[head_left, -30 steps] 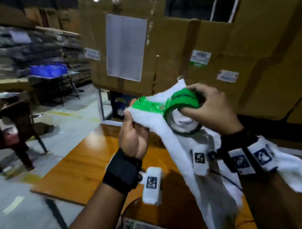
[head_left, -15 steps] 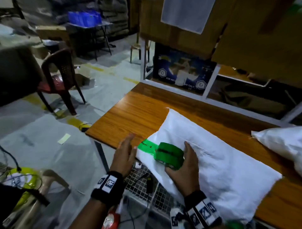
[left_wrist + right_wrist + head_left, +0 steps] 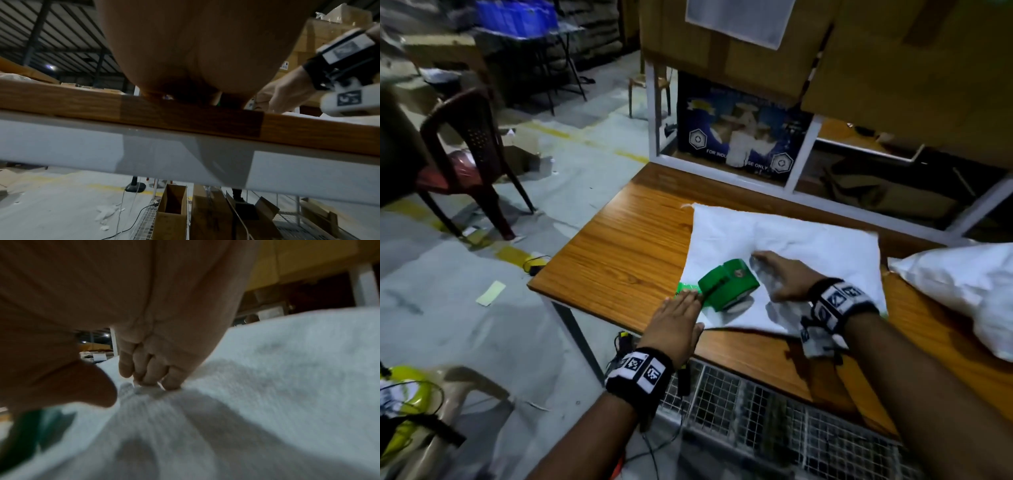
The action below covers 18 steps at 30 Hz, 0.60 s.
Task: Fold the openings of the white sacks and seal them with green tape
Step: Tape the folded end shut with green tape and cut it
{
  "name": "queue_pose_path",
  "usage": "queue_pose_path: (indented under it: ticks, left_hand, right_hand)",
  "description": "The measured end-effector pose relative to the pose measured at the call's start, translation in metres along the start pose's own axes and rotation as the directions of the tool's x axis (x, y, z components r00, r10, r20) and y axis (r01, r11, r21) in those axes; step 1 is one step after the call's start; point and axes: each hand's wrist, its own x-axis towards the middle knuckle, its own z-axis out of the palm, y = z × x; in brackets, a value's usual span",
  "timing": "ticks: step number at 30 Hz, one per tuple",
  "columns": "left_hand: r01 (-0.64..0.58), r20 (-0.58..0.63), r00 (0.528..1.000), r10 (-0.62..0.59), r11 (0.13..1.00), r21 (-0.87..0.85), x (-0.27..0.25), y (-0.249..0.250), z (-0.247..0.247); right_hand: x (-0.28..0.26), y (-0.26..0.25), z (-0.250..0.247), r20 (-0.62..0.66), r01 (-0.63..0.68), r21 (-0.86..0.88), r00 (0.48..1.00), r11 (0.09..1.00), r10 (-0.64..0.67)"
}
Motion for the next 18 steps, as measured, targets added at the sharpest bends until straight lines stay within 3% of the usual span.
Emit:
queue_pose_path:
  ticks: [3,6,9,11,13,18]
  left_hand:
    - [0.045,0.016,0.999,-0.045,0.998,0.037,0.007,0.005,0.001]
    - [0.061,0.007,0.998,-0.061,0.994,0.089,0.004,0.006,0.007]
    - [0.112,-0.041,0.993,-0.109,0.992,0.065,0.0,0.004,0.009]
    - [0.123,-0.029,0.992,-0.122,0.991,0.048,-0.001,0.004,0.006]
    - [0.109,-0.018,0.994,-0.109,0.994,-0.003,-0.002,0.003,0.0]
    - [0.093,-0.103,0.986,-0.129,0.949,-0.301,0.006,-0.018,-0.021]
  right_hand:
    - [0.016,-0.016,0.006,-0.048,0.088,0.071,0.995,0.994,-0.085]
    - [0.022,-0.027,0.042,-0.3,0.216,0.092,0.937,0.972,-0.18]
    - [0.018,-0.036,0.046,-0.478,0.21,0.243,0.875,0.947,-0.071]
    - [0.013,-0.04,0.038,-0.46,0.152,0.318,0.888,0.936,0.012]
    - [0.005,-0.041,0.036,-0.427,0.133,0.314,0.904,0.94,0.015]
    - [-0.014,-0.027,0.064,-0.331,0.099,0.327,0.943,0.94,0.016]
